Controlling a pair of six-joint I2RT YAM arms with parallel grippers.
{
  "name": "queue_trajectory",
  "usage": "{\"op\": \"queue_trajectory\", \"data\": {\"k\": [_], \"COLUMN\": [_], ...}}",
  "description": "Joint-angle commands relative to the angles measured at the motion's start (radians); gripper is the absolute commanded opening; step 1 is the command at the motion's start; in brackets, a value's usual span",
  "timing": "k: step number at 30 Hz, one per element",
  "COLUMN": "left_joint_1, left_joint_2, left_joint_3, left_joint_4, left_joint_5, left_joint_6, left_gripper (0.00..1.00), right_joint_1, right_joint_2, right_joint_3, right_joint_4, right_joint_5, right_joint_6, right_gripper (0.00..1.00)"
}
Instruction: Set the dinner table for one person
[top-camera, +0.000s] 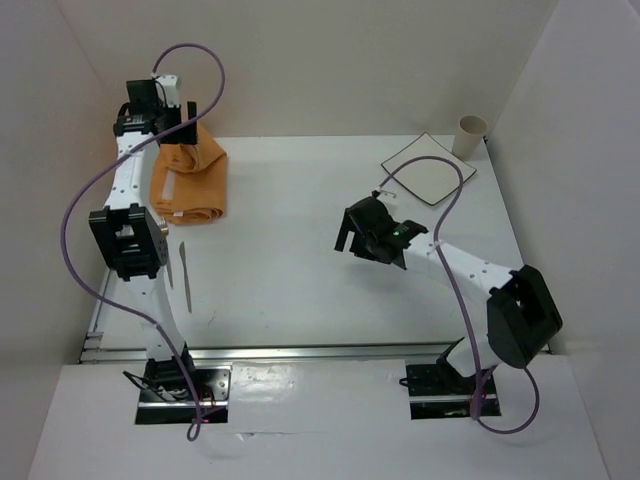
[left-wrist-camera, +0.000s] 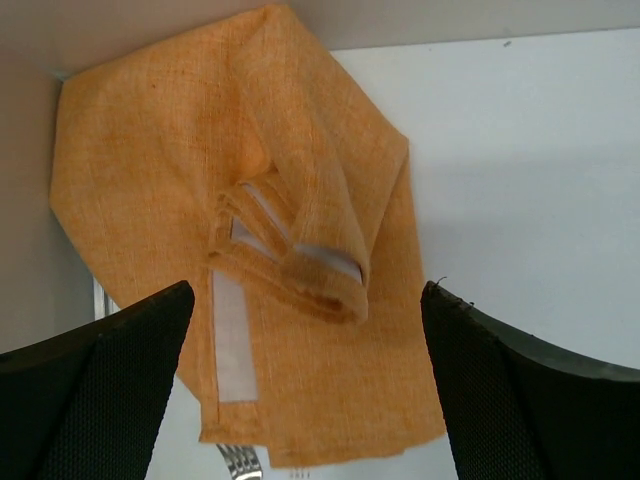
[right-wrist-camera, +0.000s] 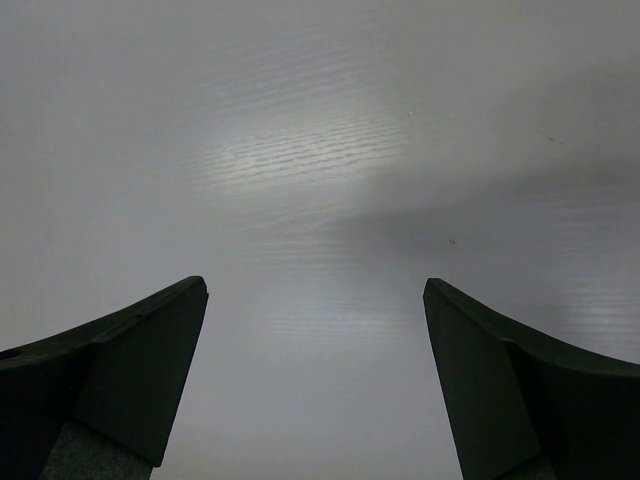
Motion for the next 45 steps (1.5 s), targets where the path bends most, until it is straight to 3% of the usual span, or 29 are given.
{"op": "queue_trajectory", "data": {"k": [1, 6, 8, 14, 18, 20, 21, 24, 29, 39, 45], "left_joint_1": [-0.057, -0.106, -0.106, -0.106, -0.106, -0.106, -0.106, -0.106, -0.141, -0.434, -0.562], "left_joint_2": [0.137, 0.21, 0.234, 0.28, 0.27, 0.282, 0.297, 0.309, 0.144, -0.072, -0.187], "left_joint_3": [0.141, 0.158, 0.145, 0.205, 0.162, 0.162, 0.162, 0.205, 0.17, 0.217, 0.263], "left_joint_4": [0.065, 0.051, 0.06, -0.003, 0.025, 0.025, 0.025, -0.004, 0.082, 0.125, 0.114], "left_joint_5": [-0.22, -0.235, -0.226, -0.226, -0.238, -0.249, -0.268, -0.258, -0.081, -0.012, 0.041], "left_joint_6": [-0.016, 0.046, 0.049, -0.002, -0.002, 0.024, 0.033, 0.059, 0.072, 0.141, 0.038], "left_gripper": [1.0, 1.0, 0.89, 0.7, 0.38, 0.06, 0.0, 0.0, 0.0, 0.0, 0.0], "right_joint_1": [-0.003, -0.012, -0.012, -0.022, -0.022, -0.022, -0.022, -0.022, -0.022, -0.022, -0.022], "right_joint_2": [0.041, -0.028, -0.06, -0.109, -0.134, -0.155, -0.156, -0.179, -0.214, -0.303, -0.432], "right_joint_3": [0.064, 0.023, 0.009, 0.018, 0.018, 0.018, 0.018, 0.018, 0.009, -0.002, -0.011], "right_joint_4": [-0.055, 0.008, 0.018, -0.055, -0.064, -0.064, -0.075, -0.086, -0.086, -0.135, -0.238], "right_joint_5": [0.021, 0.0, 0.009, 0.064, 0.073, 0.084, 0.093, 0.121, 0.144, 0.176, 0.242], "right_joint_6": [0.009, 0.03, 0.03, 0.03, 0.03, 0.03, 0.03, 0.017, 0.007, 0.018, 0.081], "right_gripper": [0.97, 0.97, 0.97, 0.97, 0.97, 0.97, 0.97, 0.97, 0.97, 0.97, 0.97]}}
